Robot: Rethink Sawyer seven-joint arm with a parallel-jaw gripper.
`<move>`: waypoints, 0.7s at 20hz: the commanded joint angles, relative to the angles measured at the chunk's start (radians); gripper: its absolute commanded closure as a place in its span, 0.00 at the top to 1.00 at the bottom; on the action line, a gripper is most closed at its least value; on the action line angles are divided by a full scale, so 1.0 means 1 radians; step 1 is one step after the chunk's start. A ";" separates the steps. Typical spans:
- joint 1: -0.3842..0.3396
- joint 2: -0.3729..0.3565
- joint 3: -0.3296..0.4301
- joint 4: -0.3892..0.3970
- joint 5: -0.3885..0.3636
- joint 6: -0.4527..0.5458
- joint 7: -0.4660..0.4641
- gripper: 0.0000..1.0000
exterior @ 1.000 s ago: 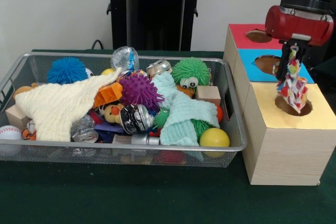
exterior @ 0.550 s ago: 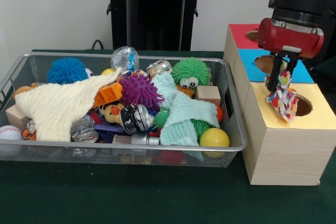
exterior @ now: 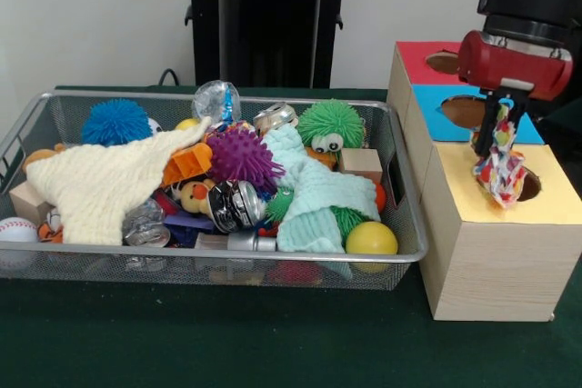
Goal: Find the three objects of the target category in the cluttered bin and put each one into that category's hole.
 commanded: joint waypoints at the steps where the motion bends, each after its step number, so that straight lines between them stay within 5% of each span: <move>1: 0.019 0.040 0.017 0.086 0.083 0.041 0.320 0.00; 14: 0.030 0.078 0.018 0.082 0.100 0.096 0.288 0.00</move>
